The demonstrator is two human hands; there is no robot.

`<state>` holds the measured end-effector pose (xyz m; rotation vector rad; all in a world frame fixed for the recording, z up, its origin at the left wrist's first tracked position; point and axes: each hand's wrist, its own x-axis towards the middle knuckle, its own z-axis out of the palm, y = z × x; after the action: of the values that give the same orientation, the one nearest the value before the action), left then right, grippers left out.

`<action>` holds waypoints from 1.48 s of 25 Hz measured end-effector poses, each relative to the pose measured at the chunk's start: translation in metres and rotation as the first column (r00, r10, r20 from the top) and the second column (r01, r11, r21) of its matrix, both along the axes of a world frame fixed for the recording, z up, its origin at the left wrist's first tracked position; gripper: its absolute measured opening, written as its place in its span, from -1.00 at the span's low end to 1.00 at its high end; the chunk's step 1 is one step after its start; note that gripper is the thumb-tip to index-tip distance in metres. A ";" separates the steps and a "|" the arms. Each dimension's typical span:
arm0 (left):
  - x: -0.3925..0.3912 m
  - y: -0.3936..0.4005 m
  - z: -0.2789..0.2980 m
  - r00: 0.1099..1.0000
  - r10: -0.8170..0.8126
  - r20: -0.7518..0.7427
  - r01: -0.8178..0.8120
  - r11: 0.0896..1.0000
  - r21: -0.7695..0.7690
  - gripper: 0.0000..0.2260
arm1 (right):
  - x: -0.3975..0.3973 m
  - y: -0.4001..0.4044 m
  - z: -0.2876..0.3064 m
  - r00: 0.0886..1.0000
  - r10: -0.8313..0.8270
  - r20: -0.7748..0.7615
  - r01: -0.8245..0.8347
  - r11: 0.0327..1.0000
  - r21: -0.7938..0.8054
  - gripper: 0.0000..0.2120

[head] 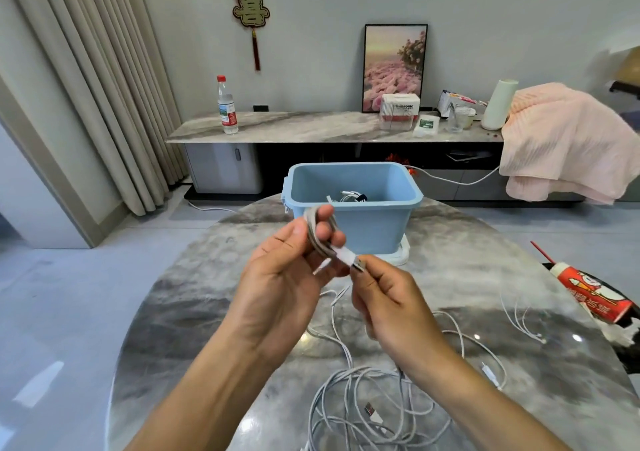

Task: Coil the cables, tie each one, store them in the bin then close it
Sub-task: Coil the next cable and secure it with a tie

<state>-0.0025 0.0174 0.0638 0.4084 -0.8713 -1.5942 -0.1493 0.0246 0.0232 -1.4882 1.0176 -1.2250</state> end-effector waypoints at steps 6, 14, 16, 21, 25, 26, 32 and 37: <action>0.011 -0.009 0.004 0.913 0.355 0.202 -0.344 0.935 -0.088 -0.79 | 0.001 0.020 0.014 0.905 0.243 -0.348 -0.183 0.963 0.198 -0.82; 0.016 -0.005 -0.010 0.133 0.625 0.769 0.310 0.711 -0.631 -0.83 | -0.042 0.010 0.057 0.581 -0.209 -0.787 -0.168 0.915 -0.367 -0.73; 0.018 -0.004 -0.008 0.055 0.651 0.757 0.425 0.670 -0.608 -0.74 | -0.048 0.004 0.051 0.489 -0.269 -0.830 -0.271 0.857 -0.438 -0.73; 0.022 -0.010 -0.009 0.053 0.672 0.739 0.316 0.691 -0.651 -0.74 | -0.057 -0.015 0.020 0.587 -0.248 -0.771 -0.247 0.852 -0.462 -0.84; 0.035 -0.012 -0.001 0.101 0.700 0.707 0.154 0.691 -0.706 -0.70 | -0.049 -0.015 0.013 0.938 -0.047 -0.344 -0.007 0.988 -0.153 -0.75; 0.036 -0.011 -0.001 0.087 0.716 0.693 0.136 0.681 -0.720 -0.70 | -0.045 -0.014 0.012 0.975 -0.013 -0.222 -0.005 0.997 -0.077 -0.74; 0.042 -0.014 0.005 0.130 0.741 0.658 -0.069 0.669 -0.740 -0.79 | -0.043 -0.010 0.010 0.953 0.079 0.292 -0.162 0.949 0.272 -0.70; 0.051 -0.019 0.001 -0.005 0.785 0.620 -0.082 0.617 -0.783 -0.74 | -0.044 -0.011 0.021 0.952 0.057 0.302 -0.182 0.895 0.406 -0.72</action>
<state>0.0483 -0.0019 0.0644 1.2484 -1.8707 -0.0715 -0.1930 0.0131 0.0438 -0.9824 0.9128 -1.0064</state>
